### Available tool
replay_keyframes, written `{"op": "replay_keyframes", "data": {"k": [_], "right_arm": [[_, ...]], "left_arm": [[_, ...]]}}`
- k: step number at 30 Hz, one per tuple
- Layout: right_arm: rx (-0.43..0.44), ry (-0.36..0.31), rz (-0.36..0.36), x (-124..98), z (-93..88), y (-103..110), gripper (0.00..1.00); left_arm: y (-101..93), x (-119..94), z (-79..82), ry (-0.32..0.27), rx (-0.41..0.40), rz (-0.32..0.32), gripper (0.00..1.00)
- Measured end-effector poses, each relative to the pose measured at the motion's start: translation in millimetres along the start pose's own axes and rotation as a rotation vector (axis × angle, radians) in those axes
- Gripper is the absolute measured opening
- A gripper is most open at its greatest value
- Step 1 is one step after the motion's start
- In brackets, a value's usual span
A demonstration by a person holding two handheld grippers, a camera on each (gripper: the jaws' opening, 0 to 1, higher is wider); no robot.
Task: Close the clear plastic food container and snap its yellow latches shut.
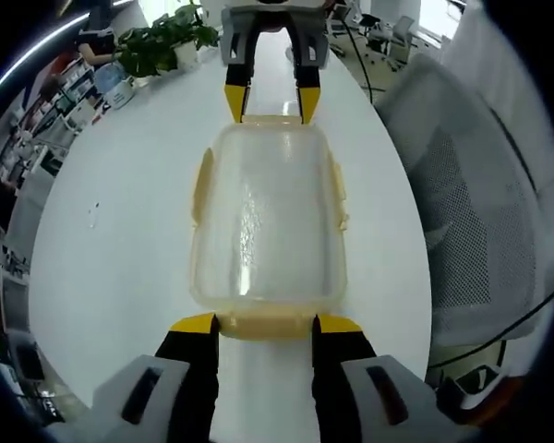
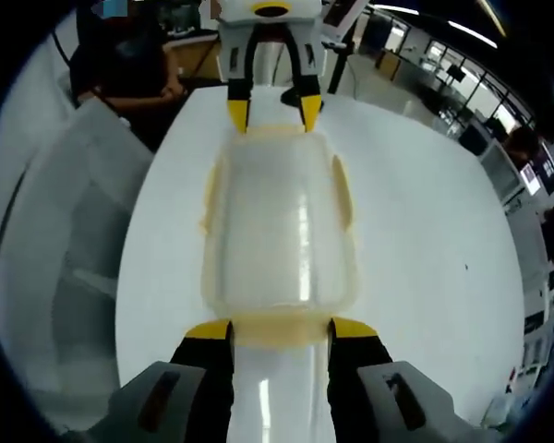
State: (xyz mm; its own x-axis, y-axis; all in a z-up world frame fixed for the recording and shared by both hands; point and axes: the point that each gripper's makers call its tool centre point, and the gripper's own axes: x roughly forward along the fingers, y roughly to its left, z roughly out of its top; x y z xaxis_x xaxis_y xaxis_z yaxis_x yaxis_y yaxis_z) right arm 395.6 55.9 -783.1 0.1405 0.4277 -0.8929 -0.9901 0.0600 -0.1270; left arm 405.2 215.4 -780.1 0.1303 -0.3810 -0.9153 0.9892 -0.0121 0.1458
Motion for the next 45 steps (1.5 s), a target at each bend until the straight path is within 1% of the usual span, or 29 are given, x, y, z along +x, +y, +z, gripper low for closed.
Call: {"op": "replay_keyframes", "data": {"k": [6, 17, 22, 33, 45], "right_arm": [[0.012, 0.012, 0.011, -1.8, -11.1, 3.5, 0.38], [0.019, 0.018, 0.020, -7.9, -26.1, 5.3, 0.38], [0.025, 0.013, 0.021, -11.4, -33.0, 5.5, 0.38], [0.024, 0.011, 0.021, -20.8, -52.2, 5.8, 0.38], [0.030, 0.004, 0.018, -30.3, -69.8, 6.0, 0.38]], "left_arm": [[-2.5, 6.2, 8.9, -0.006, 0.000, -0.015, 0.39], [-6.3, 13.4, 23.3, -0.008, -0.011, -0.037, 0.39], [-6.5, 15.3, 29.7, -0.012, -0.010, -0.039, 0.39], [-7.9, 24.5, 49.8, -0.019, -0.012, -0.042, 0.39], [-8.1, 28.9, 69.4, -0.023, -0.008, -0.044, 0.39]]}}
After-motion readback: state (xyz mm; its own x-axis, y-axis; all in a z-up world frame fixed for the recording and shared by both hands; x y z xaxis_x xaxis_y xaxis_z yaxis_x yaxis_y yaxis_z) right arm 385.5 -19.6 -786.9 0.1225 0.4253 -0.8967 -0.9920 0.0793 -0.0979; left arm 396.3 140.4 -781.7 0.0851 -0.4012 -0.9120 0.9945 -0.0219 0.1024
